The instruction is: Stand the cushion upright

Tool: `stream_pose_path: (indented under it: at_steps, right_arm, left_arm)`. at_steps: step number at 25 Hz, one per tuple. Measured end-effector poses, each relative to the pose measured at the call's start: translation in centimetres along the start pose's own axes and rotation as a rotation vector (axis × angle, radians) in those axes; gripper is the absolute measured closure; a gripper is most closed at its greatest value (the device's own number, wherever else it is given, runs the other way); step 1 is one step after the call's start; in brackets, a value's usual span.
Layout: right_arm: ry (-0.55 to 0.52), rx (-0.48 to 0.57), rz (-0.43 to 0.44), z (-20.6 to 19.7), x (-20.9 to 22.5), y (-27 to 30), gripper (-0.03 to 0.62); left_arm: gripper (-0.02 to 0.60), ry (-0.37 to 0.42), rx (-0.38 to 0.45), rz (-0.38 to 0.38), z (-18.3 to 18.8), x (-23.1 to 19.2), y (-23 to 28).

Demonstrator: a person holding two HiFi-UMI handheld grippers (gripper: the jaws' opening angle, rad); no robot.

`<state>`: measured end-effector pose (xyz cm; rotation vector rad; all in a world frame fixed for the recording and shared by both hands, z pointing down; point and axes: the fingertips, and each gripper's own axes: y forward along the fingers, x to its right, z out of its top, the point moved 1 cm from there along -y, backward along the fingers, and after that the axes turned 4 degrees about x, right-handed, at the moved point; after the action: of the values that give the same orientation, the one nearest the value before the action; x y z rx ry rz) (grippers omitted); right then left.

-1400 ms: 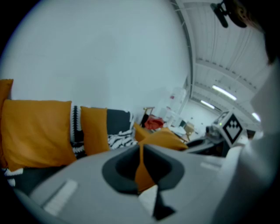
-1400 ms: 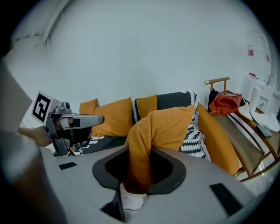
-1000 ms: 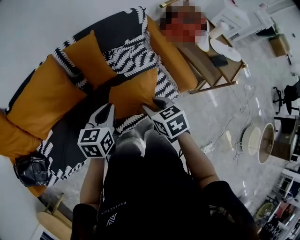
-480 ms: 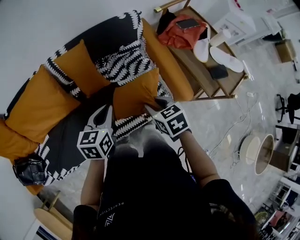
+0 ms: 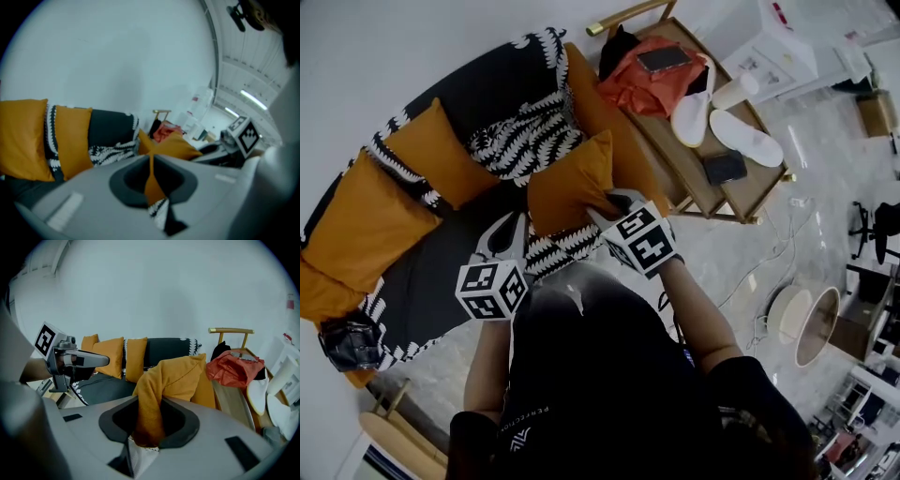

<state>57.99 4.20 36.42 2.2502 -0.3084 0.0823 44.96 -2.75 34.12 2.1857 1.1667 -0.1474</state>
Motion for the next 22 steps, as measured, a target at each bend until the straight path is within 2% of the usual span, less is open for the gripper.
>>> stream_pose_path:
  at_steps: [8,17,22]
  right_arm:
    - [-0.081,-0.025,-0.004,-0.3,4.7,-0.1,0.488]
    - [-0.243,-0.06,-0.05,-1.2,7.6,0.3,0.48]
    - [-0.259,-0.079,-0.065,-2.6,8.8,0.6,0.477]
  left_arm:
    - [0.552,-0.015,-0.006,0.003,0.5,2.2,4.1]
    - [0.552,-0.008,-0.02,-0.009,1.0,3.9,7.4]
    - [0.552,0.001,-0.032,-0.008,0.9,4.3,8.3]
